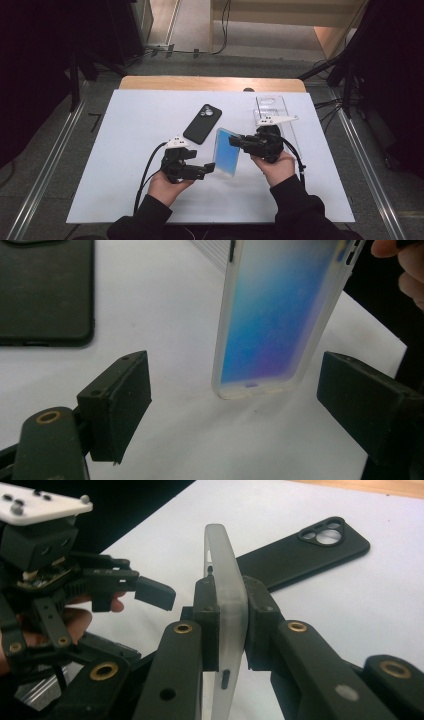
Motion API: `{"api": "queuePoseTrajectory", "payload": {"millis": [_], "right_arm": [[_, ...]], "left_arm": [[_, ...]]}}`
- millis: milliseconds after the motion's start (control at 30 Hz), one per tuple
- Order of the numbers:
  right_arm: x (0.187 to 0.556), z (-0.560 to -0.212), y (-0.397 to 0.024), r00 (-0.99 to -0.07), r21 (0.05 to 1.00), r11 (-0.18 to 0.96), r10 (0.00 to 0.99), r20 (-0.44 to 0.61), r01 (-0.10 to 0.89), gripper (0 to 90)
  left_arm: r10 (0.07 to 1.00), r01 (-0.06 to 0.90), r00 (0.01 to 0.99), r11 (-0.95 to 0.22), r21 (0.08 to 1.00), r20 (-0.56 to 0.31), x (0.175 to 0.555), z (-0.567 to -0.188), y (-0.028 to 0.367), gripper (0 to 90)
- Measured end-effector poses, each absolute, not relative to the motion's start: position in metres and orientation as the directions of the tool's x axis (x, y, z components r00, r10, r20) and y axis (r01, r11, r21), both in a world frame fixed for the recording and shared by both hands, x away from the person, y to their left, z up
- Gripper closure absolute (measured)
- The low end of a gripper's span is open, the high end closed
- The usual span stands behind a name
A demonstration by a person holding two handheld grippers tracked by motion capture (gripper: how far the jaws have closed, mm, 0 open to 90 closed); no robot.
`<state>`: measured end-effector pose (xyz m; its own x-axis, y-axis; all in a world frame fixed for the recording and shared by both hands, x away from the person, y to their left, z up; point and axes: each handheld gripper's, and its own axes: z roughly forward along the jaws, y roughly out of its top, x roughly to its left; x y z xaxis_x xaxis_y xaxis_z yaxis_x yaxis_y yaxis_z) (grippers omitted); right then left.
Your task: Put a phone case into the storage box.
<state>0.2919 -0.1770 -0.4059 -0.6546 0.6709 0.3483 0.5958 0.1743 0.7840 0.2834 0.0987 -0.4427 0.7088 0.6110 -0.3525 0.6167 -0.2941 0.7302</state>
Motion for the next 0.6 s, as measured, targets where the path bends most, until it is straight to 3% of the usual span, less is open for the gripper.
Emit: {"api": "queuePoseTrajectory", "payload": {"millis": [400, 600], "right_arm": [[0.295, -0.403, -0.184, -0.725, 0.784, 0.266, 0.615, 0.309, 0.56, 76.7], [0.299, -0.402, -0.189, -0.757, 0.786, 0.296, 0.576, 0.306, 0.543, 76.7]], "left_arm": [[0.514, 0.597, 0.764, -0.332, 0.73, -0.391, 0.293, -0.425, 0.109, 15.2], [0.505, 0.547, 0.799, -0.386, 0.742, -0.326, 0.296, -0.419, 0.108, 16.1]]}}
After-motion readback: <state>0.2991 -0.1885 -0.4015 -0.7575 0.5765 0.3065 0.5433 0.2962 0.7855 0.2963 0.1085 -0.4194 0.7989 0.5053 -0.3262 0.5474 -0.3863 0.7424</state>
